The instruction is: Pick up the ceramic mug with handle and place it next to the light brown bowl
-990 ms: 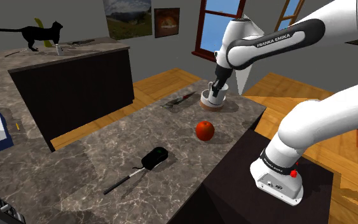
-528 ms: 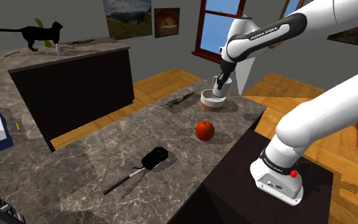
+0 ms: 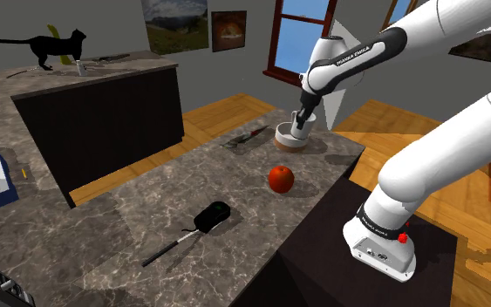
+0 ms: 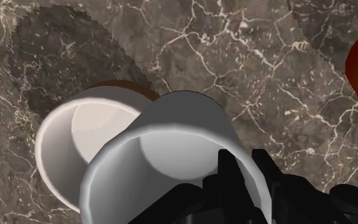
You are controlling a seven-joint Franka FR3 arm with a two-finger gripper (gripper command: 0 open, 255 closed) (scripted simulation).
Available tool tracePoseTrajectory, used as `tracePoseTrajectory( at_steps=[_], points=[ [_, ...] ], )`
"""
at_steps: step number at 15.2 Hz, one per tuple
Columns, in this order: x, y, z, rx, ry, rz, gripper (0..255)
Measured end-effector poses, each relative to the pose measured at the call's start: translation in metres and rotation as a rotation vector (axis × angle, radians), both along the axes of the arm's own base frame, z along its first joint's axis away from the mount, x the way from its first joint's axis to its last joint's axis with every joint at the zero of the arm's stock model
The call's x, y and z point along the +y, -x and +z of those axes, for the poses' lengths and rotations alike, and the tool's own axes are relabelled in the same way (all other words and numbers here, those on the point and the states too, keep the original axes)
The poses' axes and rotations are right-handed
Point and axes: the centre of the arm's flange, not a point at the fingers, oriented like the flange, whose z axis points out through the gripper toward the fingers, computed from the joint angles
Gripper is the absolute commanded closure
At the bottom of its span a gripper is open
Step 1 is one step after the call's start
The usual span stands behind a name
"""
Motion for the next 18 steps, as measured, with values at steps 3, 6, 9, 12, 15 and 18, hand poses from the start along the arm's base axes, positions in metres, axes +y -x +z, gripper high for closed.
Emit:
tracePoseTrajectory(
  at_steps=[3,6,9,12,15,18],
  points=[
    [-0.001,-0.001,-0.016,0.000,0.000,0.000,255],
    [-0.001,0.000,-0.033,0.000,0.000,0.000,255],
    [-0.002,0.000,-0.048,0.000,0.000,0.000,255],
    [0.001,-0.002,-0.061,-0.005,0.001,0.005,255],
    [0.001,-0.002,-0.078,-0.005,0.002,0.005,255],
    [0.001,-0.002,-0.091,-0.011,0.003,0.007,255]
  ],
)
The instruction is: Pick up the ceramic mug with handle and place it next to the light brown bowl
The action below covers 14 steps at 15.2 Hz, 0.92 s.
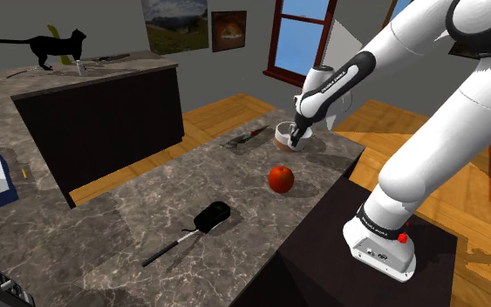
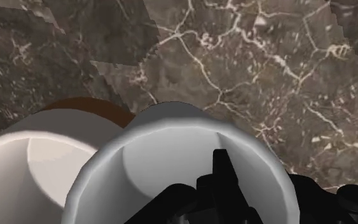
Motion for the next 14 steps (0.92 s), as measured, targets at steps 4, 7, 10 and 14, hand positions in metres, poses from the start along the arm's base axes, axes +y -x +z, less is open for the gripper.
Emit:
tracePoseTrajectory(
  at_steps=[4,7,10,14],
  points=[
    [-0.002,0.002,-0.025,0.008,-0.002,-0.006,255],
    [-0.002,0.002,-0.034,0.010,-0.003,-0.007,255],
    [-0.002,0.002,-0.035,0.010,-0.003,-0.007,255],
    [-0.002,0.002,-0.035,0.010,-0.003,-0.007,0]
  ],
)
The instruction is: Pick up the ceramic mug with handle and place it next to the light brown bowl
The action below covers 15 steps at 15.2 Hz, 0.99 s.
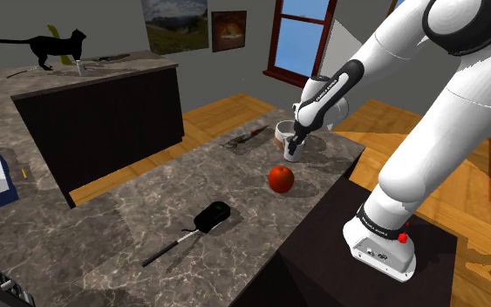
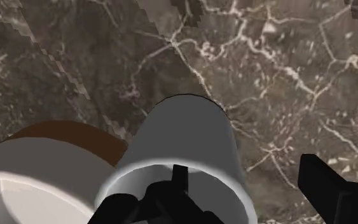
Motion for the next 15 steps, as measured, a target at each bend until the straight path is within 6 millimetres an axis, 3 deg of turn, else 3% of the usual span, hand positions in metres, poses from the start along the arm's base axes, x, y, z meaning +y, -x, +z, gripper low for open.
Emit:
tracePoseTrajectory(
  at_steps=[4,10,15],
  points=[
    [0.000,0.000,0.000,0.000,0.000,0.000,0],
    [0.001,0.004,0.047,-0.001,0.000,0.000,0],
    [0.003,0.005,0.050,0.000,0.000,0.000,0]
  ],
)
